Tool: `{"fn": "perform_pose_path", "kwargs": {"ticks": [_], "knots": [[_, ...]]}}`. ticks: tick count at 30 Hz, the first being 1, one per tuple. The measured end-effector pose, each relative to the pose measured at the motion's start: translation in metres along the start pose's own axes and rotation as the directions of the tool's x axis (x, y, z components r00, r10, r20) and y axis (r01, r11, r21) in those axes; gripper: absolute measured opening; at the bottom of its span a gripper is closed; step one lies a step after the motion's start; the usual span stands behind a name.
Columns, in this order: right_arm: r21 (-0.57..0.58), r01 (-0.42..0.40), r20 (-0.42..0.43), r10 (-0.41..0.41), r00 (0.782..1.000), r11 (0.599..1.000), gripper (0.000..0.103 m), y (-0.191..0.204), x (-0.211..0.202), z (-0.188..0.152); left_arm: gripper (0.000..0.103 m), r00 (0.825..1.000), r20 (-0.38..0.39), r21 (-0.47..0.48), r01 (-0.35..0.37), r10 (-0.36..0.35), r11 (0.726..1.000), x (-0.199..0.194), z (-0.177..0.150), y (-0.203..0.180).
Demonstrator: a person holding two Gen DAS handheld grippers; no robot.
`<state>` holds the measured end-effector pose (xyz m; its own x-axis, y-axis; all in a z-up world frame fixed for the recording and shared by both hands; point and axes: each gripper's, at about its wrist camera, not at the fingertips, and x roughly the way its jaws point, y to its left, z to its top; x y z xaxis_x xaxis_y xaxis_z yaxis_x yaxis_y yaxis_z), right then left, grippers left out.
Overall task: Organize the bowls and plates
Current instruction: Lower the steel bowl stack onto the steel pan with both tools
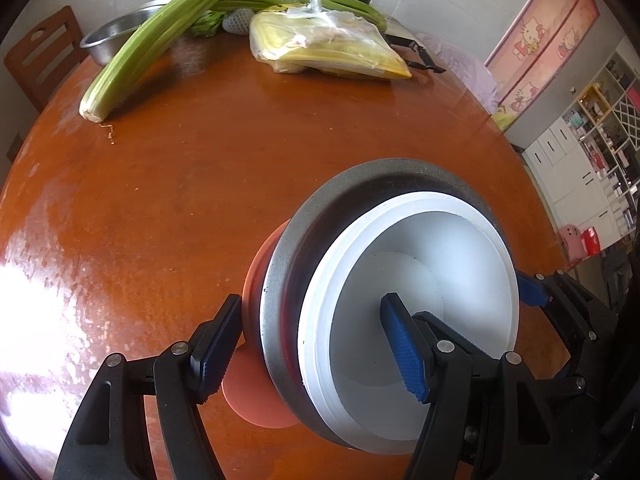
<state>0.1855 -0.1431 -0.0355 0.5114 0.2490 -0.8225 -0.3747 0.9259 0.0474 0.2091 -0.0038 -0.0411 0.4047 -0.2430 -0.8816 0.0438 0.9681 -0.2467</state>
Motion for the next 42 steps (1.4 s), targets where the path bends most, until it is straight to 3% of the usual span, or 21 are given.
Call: {"fn": "perform_pose_path", "kwargs": {"ticks": [42], "knots": [[0.010, 0.036, 0.022, -0.037, 0.999, 0.999, 0.074, -0.006, -0.010, -0.011, 0.073, 0.998, 0.040, 0.024, -0.059, 0.058, 0.998, -0.012, -0.009, -0.006]]}}
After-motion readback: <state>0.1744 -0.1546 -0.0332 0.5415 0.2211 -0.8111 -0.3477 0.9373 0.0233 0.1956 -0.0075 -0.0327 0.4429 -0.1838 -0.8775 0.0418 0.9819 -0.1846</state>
